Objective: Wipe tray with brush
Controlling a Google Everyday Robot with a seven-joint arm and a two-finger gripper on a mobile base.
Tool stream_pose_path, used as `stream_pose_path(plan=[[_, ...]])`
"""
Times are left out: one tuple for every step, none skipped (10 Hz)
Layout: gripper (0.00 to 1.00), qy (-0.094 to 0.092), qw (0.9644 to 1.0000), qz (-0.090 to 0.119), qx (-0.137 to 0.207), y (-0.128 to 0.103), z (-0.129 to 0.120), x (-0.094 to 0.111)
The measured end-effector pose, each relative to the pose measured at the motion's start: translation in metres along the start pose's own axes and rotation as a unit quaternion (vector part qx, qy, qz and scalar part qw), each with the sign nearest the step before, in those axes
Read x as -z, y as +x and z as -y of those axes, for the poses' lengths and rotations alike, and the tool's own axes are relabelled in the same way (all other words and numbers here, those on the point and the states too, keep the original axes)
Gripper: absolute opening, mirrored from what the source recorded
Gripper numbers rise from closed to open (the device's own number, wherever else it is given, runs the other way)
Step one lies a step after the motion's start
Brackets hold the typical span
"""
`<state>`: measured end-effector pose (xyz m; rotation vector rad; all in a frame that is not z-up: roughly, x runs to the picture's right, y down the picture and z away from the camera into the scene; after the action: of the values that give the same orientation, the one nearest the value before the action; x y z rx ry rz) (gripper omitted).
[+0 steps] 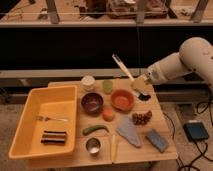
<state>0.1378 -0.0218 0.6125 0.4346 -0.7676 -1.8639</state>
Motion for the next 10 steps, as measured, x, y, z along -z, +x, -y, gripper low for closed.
stream_pose_path(plan=[[0.10, 0.001, 1.0000, 0.000, 0.005, 0.002, 0.003, 0.001], [0.10, 0.001, 0.9998, 0.003, 0.021, 0.005, 0.010, 0.003], [0.10, 0.000, 0.9992, 0.005, 0.039, 0.011, 0.021, 0.005], [0.10, -0.001, 0.9981, 0.010, 0.060, 0.021, 0.037, 0.003], [0.10, -0.003, 0.9956, 0.018, 0.092, 0.036, 0.062, -0.004], [0.10, -0.005, 0.9932, 0.025, 0.113, 0.048, 0.084, -0.012], [0.10, -0.005, 0.9903, 0.033, 0.135, 0.059, 0.106, -0.021], [0.10, -0.004, 0.9868, 0.042, 0.156, 0.069, 0.129, -0.033], [0.10, -0.005, 0.9839, 0.049, 0.172, 0.076, 0.145, -0.042], [0.10, -0.005, 0.9803, 0.058, 0.189, 0.083, 0.163, -0.054]])
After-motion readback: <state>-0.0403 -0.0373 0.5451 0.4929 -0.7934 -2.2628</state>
